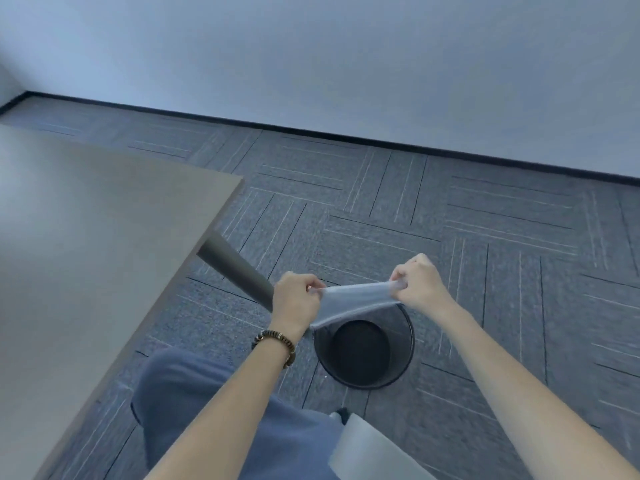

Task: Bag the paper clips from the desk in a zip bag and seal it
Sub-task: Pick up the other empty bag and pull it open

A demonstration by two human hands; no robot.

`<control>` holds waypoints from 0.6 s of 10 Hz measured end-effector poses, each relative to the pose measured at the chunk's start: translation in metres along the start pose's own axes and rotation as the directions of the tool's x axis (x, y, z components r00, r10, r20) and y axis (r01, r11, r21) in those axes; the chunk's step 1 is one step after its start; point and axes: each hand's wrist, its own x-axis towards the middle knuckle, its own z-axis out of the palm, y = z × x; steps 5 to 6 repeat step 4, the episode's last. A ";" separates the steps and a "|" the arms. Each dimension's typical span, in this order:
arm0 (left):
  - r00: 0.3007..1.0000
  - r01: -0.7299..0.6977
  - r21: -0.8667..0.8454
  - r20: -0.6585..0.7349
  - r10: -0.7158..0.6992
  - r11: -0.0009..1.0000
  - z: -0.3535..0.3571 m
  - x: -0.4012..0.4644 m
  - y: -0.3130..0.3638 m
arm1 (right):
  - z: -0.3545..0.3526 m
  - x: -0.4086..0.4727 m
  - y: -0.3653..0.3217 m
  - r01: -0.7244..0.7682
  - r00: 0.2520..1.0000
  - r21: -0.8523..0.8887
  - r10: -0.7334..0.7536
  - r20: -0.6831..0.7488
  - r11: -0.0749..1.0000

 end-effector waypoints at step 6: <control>0.982 -0.089 0.046 0.172 0.080 0.995 0.039 0.007 -0.015 | 0.051 0.023 0.037 -0.003 0.966 -0.196 0.053 0.253 0.981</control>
